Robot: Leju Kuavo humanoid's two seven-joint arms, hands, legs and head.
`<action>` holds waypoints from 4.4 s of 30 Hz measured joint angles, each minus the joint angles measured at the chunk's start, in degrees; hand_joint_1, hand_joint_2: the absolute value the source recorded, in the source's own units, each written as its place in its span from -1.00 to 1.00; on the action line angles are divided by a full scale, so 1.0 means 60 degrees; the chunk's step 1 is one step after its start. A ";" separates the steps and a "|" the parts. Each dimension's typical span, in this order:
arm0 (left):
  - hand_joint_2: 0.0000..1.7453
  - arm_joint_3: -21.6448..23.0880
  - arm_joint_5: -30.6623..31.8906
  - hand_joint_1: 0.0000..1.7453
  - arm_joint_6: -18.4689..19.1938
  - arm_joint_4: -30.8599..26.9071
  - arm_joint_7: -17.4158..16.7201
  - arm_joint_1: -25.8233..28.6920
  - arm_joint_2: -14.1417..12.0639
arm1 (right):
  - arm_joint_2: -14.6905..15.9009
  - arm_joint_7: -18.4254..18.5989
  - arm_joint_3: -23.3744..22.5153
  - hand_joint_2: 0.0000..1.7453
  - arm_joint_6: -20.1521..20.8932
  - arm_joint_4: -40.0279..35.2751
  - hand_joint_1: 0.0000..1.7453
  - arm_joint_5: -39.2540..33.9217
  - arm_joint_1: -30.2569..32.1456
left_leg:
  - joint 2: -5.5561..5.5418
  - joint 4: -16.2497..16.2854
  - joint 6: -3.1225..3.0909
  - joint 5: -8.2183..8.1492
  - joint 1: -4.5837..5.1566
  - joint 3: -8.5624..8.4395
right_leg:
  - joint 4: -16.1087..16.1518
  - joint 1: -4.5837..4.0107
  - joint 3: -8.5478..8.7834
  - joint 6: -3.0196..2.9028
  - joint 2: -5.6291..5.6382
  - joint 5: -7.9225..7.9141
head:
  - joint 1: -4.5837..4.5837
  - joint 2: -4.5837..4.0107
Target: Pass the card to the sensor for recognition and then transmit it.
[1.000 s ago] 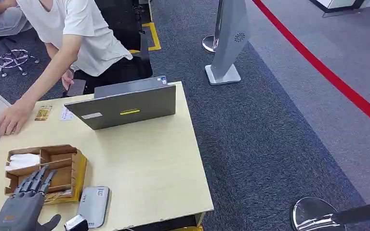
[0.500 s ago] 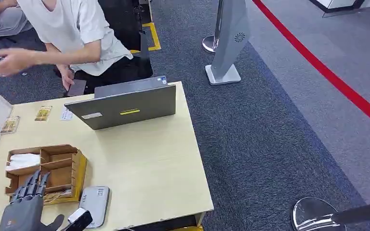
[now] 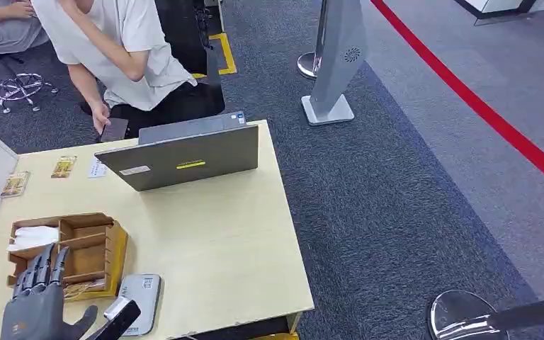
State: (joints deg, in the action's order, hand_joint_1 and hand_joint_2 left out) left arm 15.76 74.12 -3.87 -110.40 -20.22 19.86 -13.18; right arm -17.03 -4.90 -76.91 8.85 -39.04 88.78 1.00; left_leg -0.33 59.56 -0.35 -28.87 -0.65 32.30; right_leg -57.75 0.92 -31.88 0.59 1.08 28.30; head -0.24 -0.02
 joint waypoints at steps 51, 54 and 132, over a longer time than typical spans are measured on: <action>1.00 -0.0969 0.2634 -1.00 -0.0149 0.1544 0.0189 -0.0573 0.0659 | 0.0164 -0.0011 0.0106 1.00 -0.0648 0.0772 -1.00 0.0000 -0.0033 | -0.0004 0.0001 0.0000 0.0000 0.0000 -0.0001 | 0.0000 0.0000 0.0000 0.0000 -0.0006 -0.0001 | 0.0000 0.0000; 1.00 -0.0834 0.2634 -1.00 -0.0098 0.1555 0.0157 -0.0600 0.0656 | 0.0175 -0.0007 0.0109 1.00 -0.0678 0.0838 -1.00 0.0000 -0.0050 | -0.0006 0.0001 0.0000 0.0000 0.0000 -0.0001 | 0.0000 0.0000 0.0000 0.0001 -0.0006 -0.0001 | 0.0000 0.0000; 1.00 -0.0747 0.2014 1.00 0.0739 0.1887 0.0018 -0.0791 0.0696 | 0.0419 0.0098 0.0208 1.00 -0.0951 0.1373 -1.00 0.0000 -0.0142 | -0.0005 0.0001 0.0000 0.0000 0.0000 0.0001 | 0.0000 0.0000 0.0001 0.0000 -0.0007 0.0000 | 0.0000 0.0000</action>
State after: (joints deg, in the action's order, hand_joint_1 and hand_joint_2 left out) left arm 11.28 86.20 0.57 -99.08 -20.11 15.11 -9.01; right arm -14.51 -4.31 -75.67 3.15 -30.80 88.78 0.15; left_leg -0.36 59.56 -0.35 -28.86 -0.65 32.31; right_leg -57.75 0.92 -31.87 0.59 1.04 28.30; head -0.24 -0.02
